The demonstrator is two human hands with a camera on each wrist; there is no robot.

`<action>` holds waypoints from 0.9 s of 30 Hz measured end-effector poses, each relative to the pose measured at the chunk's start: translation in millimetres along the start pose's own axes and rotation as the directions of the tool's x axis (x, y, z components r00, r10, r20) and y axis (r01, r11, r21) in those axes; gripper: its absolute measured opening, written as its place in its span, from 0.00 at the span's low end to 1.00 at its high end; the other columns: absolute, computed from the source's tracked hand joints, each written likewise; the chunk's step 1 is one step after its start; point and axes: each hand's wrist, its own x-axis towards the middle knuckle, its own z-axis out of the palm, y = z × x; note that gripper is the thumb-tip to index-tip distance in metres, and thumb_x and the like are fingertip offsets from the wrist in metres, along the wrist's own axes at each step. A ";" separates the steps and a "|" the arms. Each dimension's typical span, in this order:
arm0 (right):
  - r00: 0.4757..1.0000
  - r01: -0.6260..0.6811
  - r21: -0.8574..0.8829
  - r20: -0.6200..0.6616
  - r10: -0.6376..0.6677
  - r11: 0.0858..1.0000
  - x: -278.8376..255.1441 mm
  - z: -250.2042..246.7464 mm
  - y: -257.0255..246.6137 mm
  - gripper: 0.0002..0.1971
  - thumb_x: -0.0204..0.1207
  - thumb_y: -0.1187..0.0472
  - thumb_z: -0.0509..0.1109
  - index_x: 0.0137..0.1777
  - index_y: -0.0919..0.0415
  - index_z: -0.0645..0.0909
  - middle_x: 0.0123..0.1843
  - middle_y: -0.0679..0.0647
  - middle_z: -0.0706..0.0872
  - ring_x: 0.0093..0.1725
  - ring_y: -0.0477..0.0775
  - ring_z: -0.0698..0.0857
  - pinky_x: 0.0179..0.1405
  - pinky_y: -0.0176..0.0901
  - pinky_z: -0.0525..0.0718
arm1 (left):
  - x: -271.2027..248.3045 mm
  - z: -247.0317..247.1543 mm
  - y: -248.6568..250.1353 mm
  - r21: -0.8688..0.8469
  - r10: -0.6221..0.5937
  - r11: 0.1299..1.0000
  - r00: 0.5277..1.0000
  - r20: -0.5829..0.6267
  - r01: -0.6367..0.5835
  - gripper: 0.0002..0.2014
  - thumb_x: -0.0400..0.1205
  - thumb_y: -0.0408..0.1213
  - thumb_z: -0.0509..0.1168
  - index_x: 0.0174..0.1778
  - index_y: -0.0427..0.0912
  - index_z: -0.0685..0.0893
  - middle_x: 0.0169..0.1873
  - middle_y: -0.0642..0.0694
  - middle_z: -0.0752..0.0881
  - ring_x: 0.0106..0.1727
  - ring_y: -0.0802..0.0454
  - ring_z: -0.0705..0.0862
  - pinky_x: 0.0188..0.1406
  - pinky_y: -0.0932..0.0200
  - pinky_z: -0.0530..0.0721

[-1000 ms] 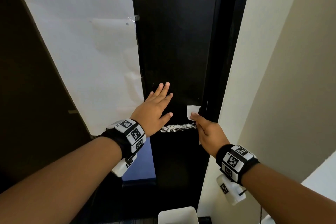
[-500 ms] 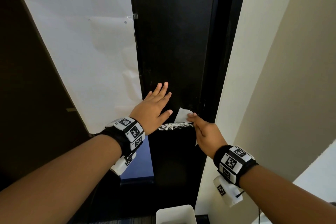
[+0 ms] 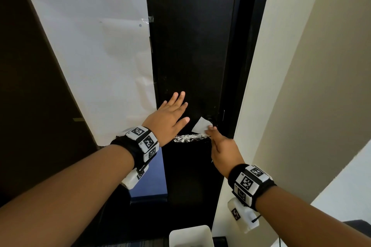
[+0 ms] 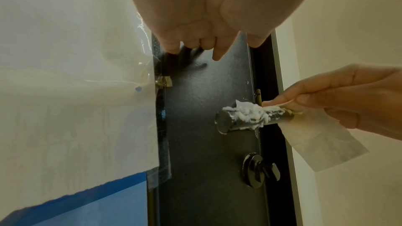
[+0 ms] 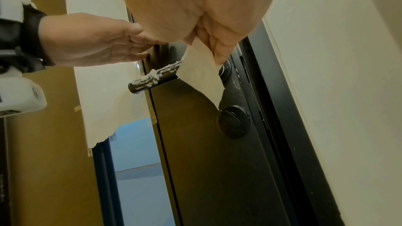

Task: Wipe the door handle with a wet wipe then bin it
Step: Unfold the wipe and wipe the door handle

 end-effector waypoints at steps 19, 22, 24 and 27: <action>0.987 -0.156 -0.292 -0.009 0.160 0.944 -7.2 14.8 -48.7 0.29 0.79 0.74 0.54 0.81 0.69 0.55 0.85 0.66 0.56 0.85 0.60 0.52 0.78 0.48 0.65 | -13.6 -4.5 -9.1 -0.056 -0.007 0.998 0.999 0.054 0.010 0.29 0.87 0.50 0.45 0.83 0.44 0.50 0.84 0.52 0.40 0.83 0.58 0.36 0.83 0.52 0.43; 0.985 -0.164 -0.313 0.000 0.173 0.936 -7.3 16.6 -53.4 0.29 0.79 0.74 0.54 0.81 0.71 0.54 0.85 0.67 0.54 0.85 0.62 0.50 0.81 0.50 0.61 | -13.1 -3.9 -10.1 -0.050 -0.002 0.999 0.998 0.055 0.005 0.29 0.87 0.50 0.45 0.83 0.44 0.50 0.84 0.51 0.40 0.83 0.58 0.37 0.83 0.52 0.44; 0.986 -0.157 -0.332 0.001 0.167 0.930 -7.2 18.2 -53.8 0.29 0.79 0.74 0.54 0.81 0.72 0.55 0.84 0.68 0.54 0.85 0.63 0.49 0.82 0.51 0.59 | -12.8 -3.7 -11.5 -0.041 0.003 0.999 0.998 0.055 -0.001 0.28 0.87 0.50 0.45 0.83 0.44 0.50 0.84 0.52 0.40 0.83 0.58 0.37 0.83 0.52 0.44; 0.988 -0.139 -0.354 0.011 0.153 0.925 -7.1 18.5 -53.6 0.28 0.80 0.73 0.54 0.81 0.72 0.56 0.84 0.68 0.55 0.85 0.63 0.49 0.83 0.51 0.58 | -13.0 -3.0 -13.3 -0.037 0.008 0.999 0.998 0.054 -0.006 0.28 0.87 0.50 0.45 0.83 0.44 0.50 0.84 0.52 0.40 0.82 0.59 0.36 0.83 0.53 0.44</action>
